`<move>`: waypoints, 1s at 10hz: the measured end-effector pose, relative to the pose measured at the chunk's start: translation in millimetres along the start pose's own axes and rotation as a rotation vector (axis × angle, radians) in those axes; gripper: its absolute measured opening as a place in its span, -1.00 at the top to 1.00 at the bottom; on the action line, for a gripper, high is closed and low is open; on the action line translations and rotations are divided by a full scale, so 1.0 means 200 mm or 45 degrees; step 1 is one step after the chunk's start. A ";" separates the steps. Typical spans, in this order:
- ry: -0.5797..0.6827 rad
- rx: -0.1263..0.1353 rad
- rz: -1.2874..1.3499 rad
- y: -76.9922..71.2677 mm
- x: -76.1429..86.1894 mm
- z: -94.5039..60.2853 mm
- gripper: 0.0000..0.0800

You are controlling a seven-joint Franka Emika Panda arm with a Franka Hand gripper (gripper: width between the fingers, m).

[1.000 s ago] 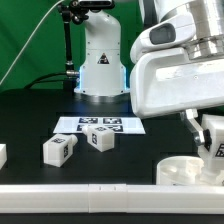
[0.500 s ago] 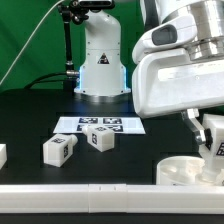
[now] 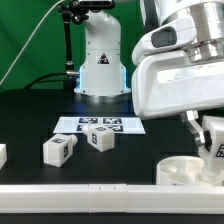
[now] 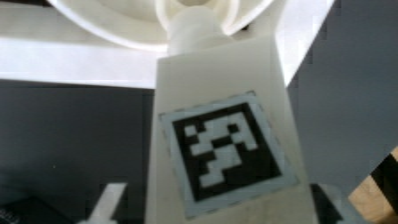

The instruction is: Assemble stool

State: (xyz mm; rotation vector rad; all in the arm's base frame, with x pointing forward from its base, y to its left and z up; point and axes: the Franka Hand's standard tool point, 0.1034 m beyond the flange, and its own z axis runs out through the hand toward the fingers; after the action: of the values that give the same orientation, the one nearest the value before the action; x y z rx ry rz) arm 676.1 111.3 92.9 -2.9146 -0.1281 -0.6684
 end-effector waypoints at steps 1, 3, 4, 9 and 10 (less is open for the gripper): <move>-0.002 0.001 -0.002 -0.01 -0.01 0.00 0.19; -0.003 -0.001 0.000 0.00 -0.01 -0.01 0.19; -0.003 -0.001 -0.001 0.00 -0.01 -0.01 0.19; 0.000 -0.006 -0.006 0.02 -0.02 0.01 0.19; -0.001 -0.007 -0.009 0.03 -0.02 0.01 0.19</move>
Offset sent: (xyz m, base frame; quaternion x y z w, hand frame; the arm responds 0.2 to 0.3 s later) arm -0.0028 -0.0005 -0.0003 0.0011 0.0016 0.0010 1.0000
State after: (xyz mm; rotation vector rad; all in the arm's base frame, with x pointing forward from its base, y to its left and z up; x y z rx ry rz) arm 673.5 105.7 88.4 -2.9211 -0.1363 -0.6698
